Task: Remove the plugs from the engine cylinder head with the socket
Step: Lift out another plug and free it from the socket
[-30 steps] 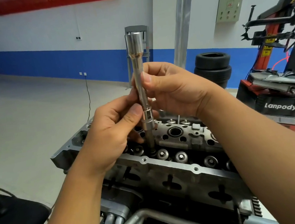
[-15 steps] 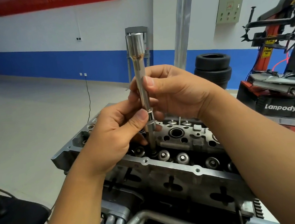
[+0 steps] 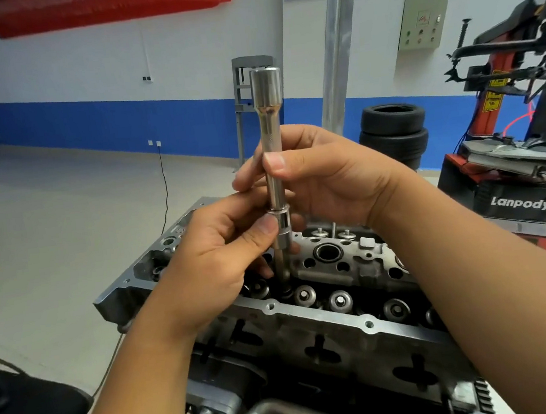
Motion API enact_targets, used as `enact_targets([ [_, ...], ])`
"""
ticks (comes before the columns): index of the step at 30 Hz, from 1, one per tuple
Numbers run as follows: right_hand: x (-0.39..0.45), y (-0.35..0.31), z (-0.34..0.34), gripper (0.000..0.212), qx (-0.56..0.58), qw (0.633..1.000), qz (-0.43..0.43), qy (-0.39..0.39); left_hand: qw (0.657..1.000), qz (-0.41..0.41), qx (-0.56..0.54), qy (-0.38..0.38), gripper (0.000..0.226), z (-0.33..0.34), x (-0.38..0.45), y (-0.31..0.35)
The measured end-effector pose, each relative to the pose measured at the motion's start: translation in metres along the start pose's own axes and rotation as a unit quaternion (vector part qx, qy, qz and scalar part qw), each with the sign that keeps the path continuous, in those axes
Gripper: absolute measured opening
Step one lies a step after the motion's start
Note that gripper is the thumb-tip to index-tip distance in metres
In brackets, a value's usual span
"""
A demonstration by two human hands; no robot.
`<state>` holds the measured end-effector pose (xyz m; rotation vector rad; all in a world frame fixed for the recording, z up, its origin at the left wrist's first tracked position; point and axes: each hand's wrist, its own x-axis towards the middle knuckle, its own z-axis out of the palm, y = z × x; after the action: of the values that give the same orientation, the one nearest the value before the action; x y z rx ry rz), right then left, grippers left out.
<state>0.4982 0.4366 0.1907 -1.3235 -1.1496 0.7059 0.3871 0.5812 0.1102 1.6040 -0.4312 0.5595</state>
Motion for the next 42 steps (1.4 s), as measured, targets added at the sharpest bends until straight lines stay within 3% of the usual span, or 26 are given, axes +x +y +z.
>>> enact_targets([
  [3, 0.0014, 0.0008, -0.0022, 0.04, 0.001, 1.0, -0.007, -0.006, 0.999, 0.007, 0.027, 0.021, 0.024, 0.0012, 0.0011, -0.0014],
  [7, 0.0036, 0.0029, -0.0061, 0.042, -0.006, 0.999, -0.03, -0.035, 0.992, 0.022, 0.083, 0.091, 0.026, 0.002, 0.0025, -0.0053],
  [9, 0.0038, 0.0027, -0.0071, 0.057, 0.0, 0.999, -0.02, -0.038, 0.992, 0.016, 0.086, 0.09, 0.029, 0.0008, 0.0023, -0.0044],
  [12, 0.0035, -0.0003, -0.0071, 0.09, 0.014, 0.999, 0.002, -0.043, 0.999, -0.004, 0.036, 0.014, 0.023, -0.0015, 0.0014, -0.0016],
  [15, 0.0009, 0.0006, -0.0064, 0.071, 0.024, 0.999, -0.007, -0.038, 1.0, -0.008, 0.022, -0.014, 0.027, -0.0025, -0.0001, -0.0013],
  [19, 0.0019, -0.0001, -0.0077, 0.046, 0.004, 0.999, -0.016, -0.03, 0.996, 0.02, 0.064, 0.052, 0.024, 0.0025, 0.0015, -0.0023],
  [22, 0.0037, 0.0002, -0.0069, 0.082, 0.003, 0.999, -0.013, -0.031, 0.993, 0.022, 0.08, 0.084, 0.028, 0.0017, 0.002, -0.0043],
  [24, 0.003, -0.0005, -0.0062, 0.092, 0.001, 1.0, -0.003, -0.025, 0.998, 0.017, 0.052, 0.039, 0.023, 0.0002, 0.0021, -0.0022],
  [27, 0.0008, -0.0019, -0.0049, 0.07, 0.01, 1.0, 0.0, -0.018, 1.0, 0.002, -0.007, -0.016, 0.025, -0.0008, 0.0015, 0.0009],
  [31, 0.001, -0.0006, -0.0061, 0.03, 0.001, 1.0, -0.018, -0.006, 0.996, 0.022, 0.062, 0.057, 0.02, 0.0022, 0.0023, -0.0017],
  [34, 0.0013, -0.0002, -0.0071, 0.033, -0.009, 1.0, -0.028, 0.01, 0.991, 0.014, 0.086, 0.103, 0.03, 0.0012, 0.0016, -0.0036],
  [39, 0.0015, -0.0006, -0.0091, 0.059, -0.009, 0.999, -0.033, 0.01, 1.0, -0.006, -0.014, -0.024, 0.028, -0.0025, 0.0023, 0.0006],
  [42, 0.0017, 0.0024, -0.0104, 0.054, 0.014, 0.999, -0.031, -0.024, 1.0, 0.013, -0.008, 0.001, 0.027, -0.0015, 0.0026, -0.0005],
])
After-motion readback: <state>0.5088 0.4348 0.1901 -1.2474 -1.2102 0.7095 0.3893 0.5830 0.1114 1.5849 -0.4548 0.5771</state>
